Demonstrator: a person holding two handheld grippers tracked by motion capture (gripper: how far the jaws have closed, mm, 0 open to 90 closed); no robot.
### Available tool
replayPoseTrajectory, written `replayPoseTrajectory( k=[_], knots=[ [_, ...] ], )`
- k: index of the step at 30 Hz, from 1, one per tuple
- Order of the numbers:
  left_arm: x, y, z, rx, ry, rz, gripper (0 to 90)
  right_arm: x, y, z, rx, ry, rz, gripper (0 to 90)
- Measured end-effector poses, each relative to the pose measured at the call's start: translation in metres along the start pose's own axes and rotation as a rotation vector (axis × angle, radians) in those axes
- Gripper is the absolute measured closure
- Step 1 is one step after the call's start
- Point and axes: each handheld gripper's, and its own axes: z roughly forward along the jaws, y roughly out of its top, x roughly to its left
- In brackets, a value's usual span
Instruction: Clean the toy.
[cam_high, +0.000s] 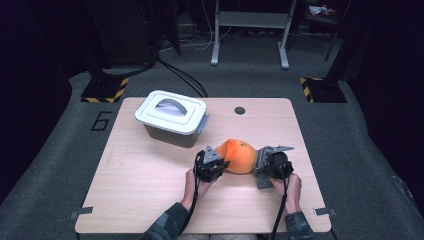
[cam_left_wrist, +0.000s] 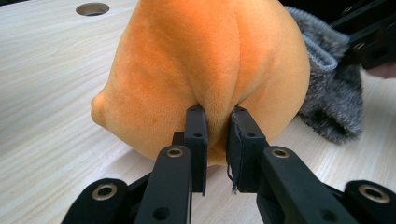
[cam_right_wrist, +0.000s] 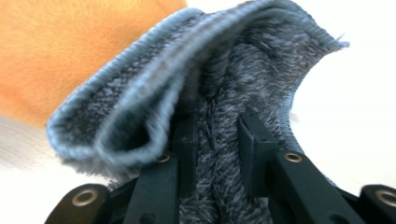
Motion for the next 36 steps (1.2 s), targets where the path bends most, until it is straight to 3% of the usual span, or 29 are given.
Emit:
replayPoseTrajectory(
  k=[4, 9, 11, 13, 15, 18, 24, 26, 32, 34, 36],
  knots=[
    [0.001, 0.000, 0.000, -0.002, 0.001, 0.003, 78.3, -0.002, 0.004, -0.021, -0.050, 0.001, 0.016, 70.8],
    [0.001, -0.001, 0.000, -0.007, 0.004, 0.003, 77.8, 0.007, 0.020, -0.052, -0.161, 0.037, -0.012, 70.8],
    [0.001, 0.000, 0.000, -0.005, 0.001, 0.000, 77.3, 0.013, 0.024, -0.052, -0.160, 0.055, -0.029, 70.8],
    [0.001, 0.000, 0.000, -0.005, 0.002, 0.002, 76.2, 0.022, 0.028, -0.044, -0.124, 0.072, -0.044, 70.8],
    [0.003, -0.001, -0.001, -0.005, 0.002, 0.002, 74.3, 0.030, 0.030, -0.030, -0.097, 0.047, -0.059, 70.9],
    [0.006, -0.001, -0.003, -0.006, -0.009, 0.010, 69.2, 0.028, 0.032, -0.028, -0.110, 0.049, -0.038, 71.0],
    [0.010, -0.002, -0.004, 0.024, 0.023, 0.044, 50.6, 0.024, 0.038, -0.024, -0.118, 0.040, -0.043, 71.0],
    [0.010, -0.001, -0.003, 0.030, 0.062, 0.086, 45.0, 0.023, 0.040, -0.023, -0.113, 0.036, -0.055, 71.0],
    [0.007, 0.000, 0.007, 0.083, 0.058, 0.194, 39.8, 0.022, 0.042, -0.021, -0.109, 0.038, -0.051, 71.0],
    [0.005, -0.001, 0.012, 0.097, 0.058, 0.223, 43.0, 0.021, 0.042, -0.021, -0.113, 0.043, -0.059, 71.0],
    [0.004, -0.001, 0.015, 0.099, 0.087, 0.247, 51.0, 0.021, 0.043, -0.020, -0.115, 0.041, -0.057, 71.0]
  ],
)
